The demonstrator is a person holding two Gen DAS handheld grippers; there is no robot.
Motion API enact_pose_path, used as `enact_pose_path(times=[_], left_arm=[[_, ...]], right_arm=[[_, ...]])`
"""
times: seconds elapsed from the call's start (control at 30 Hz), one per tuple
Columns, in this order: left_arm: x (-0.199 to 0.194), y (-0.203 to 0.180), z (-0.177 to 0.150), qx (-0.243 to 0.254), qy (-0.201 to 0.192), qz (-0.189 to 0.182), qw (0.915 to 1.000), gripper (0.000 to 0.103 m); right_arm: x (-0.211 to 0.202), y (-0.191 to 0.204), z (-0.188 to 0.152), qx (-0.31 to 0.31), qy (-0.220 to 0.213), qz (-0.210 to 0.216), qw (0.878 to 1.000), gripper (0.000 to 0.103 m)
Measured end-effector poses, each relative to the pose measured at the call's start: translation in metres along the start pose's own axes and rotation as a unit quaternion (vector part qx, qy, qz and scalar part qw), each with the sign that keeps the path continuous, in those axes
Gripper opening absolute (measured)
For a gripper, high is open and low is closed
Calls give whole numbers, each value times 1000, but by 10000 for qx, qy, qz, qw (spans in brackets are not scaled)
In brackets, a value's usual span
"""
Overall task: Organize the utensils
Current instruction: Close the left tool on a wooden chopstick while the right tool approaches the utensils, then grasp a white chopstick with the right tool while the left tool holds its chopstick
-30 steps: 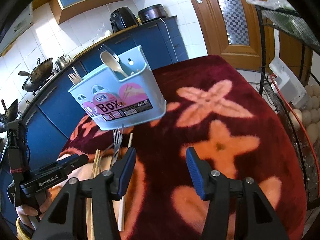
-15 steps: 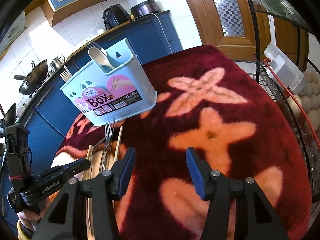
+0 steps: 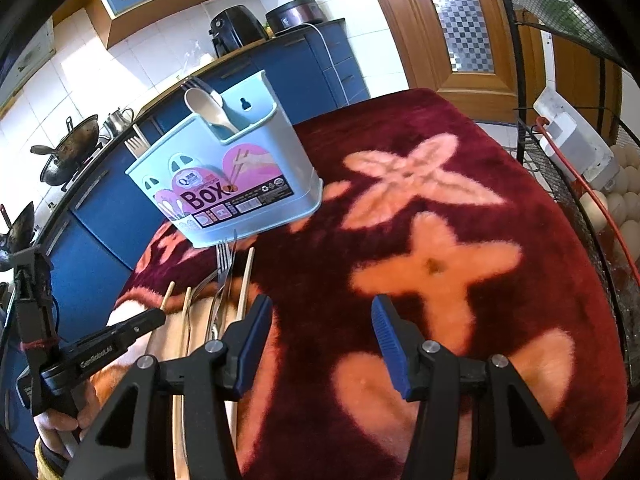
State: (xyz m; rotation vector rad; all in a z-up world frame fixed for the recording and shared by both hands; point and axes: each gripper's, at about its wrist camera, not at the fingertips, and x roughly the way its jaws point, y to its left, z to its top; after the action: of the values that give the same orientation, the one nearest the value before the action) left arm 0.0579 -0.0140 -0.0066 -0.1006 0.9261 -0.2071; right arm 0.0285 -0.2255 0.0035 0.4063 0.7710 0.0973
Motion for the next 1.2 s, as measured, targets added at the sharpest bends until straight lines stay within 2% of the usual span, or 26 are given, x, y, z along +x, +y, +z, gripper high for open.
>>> enact_pose_path(times=[0.07,0.17,0.4,0.63,0.8,0.97,1.07,1.2], left_arm=[[2,6,0,-29,14,195,9998,4],[4,14,1,-36,157,130,9998,4],[12,10,12,516,597,106,9968,6],[19,15,23,673,989,-122,9927,7],[21,14,24,822,1116,-145,9902,9],[24,17,28,704,1161,-312,9902,9],[25,24,32,530,1239,-492,9897,7],[27,27,35,514,1330,-611,9879,6]], right_arm=[[1,3,0,-50,16,-10,10000,55],[1,6,0,-122,35,-33,9999,55],[5,20,9,-431,220,-33,9988,55],[21,35,23,-692,785,27,9945,55],[37,53,25,-1025,1179,63,9877,45],[61,63,26,-1102,1726,189,9786,26],[74,65,29,-1154,1939,121,9741,21],[84,69,34,-1238,2149,66,9687,19]])
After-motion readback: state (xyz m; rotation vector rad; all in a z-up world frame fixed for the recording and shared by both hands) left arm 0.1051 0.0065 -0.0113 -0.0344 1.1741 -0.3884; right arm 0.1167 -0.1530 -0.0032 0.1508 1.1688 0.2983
